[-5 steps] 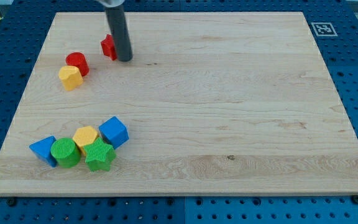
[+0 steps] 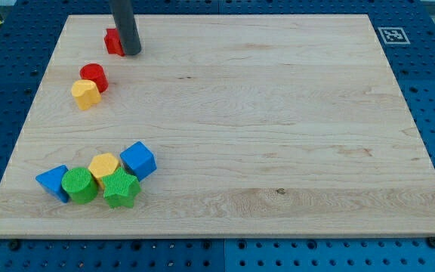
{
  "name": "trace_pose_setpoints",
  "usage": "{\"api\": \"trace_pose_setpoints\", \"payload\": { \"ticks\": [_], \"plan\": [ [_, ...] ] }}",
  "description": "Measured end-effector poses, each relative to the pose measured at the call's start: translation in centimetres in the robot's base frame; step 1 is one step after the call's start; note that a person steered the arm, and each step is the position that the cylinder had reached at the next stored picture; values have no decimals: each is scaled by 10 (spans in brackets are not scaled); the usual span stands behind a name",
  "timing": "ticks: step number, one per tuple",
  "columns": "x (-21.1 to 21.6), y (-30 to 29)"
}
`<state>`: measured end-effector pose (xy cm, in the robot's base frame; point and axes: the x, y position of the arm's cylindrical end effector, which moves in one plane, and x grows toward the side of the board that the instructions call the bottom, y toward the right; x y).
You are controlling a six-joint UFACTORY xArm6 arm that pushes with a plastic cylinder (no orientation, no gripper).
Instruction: Move the red star vertically to red circle
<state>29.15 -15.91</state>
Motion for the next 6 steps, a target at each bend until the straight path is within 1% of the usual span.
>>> {"api": "trace_pose_setpoints", "payload": {
  "ticks": [1,2,3,4,5,6],
  "plan": [
    [11,0],
    [14,-16],
    [8,-50],
    [-13,-64],
    [-26,-64],
    [-26,-64]
  ]
}}
